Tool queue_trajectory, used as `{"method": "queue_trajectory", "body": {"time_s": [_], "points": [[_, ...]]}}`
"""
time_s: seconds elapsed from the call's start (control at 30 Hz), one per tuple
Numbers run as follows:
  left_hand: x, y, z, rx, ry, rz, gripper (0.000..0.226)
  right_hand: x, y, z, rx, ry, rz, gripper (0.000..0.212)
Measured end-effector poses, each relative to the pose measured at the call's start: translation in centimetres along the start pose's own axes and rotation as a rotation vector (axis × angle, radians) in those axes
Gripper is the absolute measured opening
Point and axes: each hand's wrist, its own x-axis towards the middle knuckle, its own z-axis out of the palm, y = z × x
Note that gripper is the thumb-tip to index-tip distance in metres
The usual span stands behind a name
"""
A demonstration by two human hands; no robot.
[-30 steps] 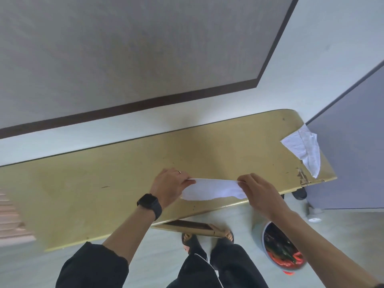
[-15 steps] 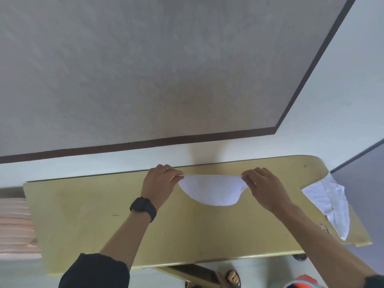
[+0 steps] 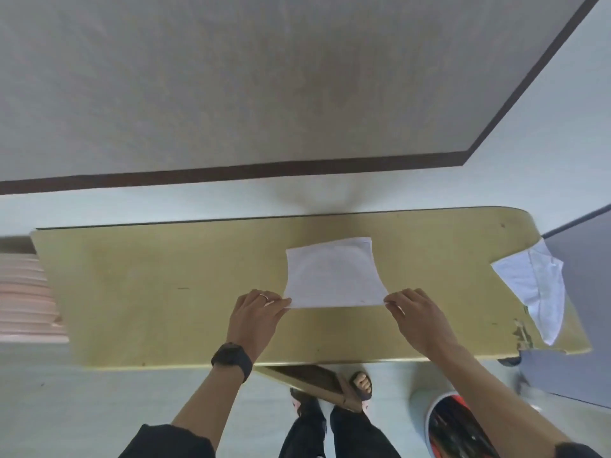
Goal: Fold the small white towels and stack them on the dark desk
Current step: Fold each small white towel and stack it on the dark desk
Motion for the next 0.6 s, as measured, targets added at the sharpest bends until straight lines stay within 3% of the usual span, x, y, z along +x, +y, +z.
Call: {"method": "queue_trajectory", "body": {"time_s": [0.1, 0.23, 0.37, 0.47, 0.6], "points": [[-3.7, 0.0, 2.5, -0.029, -0.100, -0.016, 0.011, -3.6, 0.8, 3.1, -0.014, -0.180, 0.054, 0.015], [-7.1, 0.4, 3.9, -0.017, -0.292, 0.002, 0.032, -7.6, 1.4, 5.6, -0.065, -0.324, 0.090, 0.019], [-8.7, -0.3, 4.7, 0.000, -0.378, -0.009, 0.027, -9.1, 0.8, 6.0, -0.108, -0.476, 0.074, 0.025], [-7.4, -0.2, 4.3, -0.094, -0.463, -0.138, 0.015, -7.7, 0.3, 5.6, 0.036, -0.448, 0.205, 0.018], [-3.3, -0.6, 4.0, -0.338, -0.523, -0.433, 0.024, -2.8, -0.3, 4.2, 0.285, -0.285, 0.368, 0.012]]}}
